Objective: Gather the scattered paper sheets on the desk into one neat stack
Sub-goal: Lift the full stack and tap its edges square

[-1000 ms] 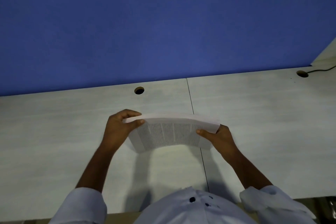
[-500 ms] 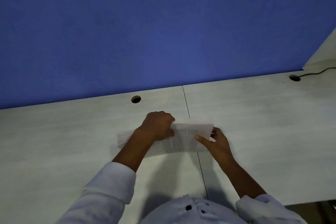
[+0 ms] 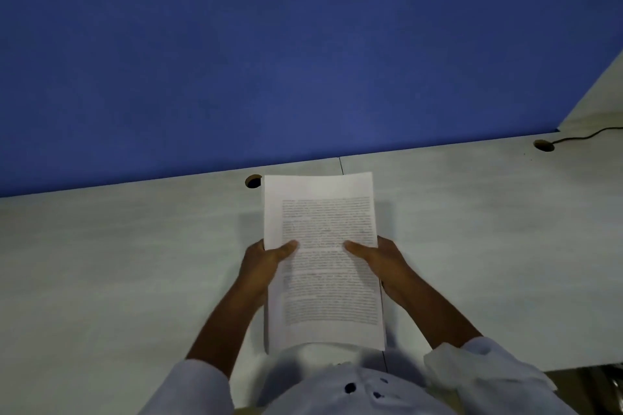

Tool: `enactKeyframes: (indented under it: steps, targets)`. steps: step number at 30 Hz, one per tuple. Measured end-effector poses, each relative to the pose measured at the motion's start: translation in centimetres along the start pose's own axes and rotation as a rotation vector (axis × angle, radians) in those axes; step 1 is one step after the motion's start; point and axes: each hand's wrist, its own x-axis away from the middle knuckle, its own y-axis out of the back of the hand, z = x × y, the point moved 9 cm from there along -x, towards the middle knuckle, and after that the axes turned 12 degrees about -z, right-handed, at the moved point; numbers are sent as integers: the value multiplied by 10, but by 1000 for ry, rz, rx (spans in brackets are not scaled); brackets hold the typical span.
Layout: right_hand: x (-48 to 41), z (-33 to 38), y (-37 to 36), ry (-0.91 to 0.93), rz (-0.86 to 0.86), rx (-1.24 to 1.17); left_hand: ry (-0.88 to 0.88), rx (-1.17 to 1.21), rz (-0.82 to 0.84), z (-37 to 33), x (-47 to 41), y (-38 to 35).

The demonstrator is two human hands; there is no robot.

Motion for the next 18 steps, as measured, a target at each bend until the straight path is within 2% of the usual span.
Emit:
enactKeyframes:
  steps: [3,7,11,18]
  targets:
    - [6,25,-1,154,-106,44,-148,-7,-141,-13,5,11]
    - [23,68,3,331,-154,34,-366,-3,-124,-59,21,13]
    - [21,59,8,326,-182,98,-321,-18,-155,-49,14,17]
    - [14,52,12,321,-184,75,-250,-9,-157,-28,16,14]
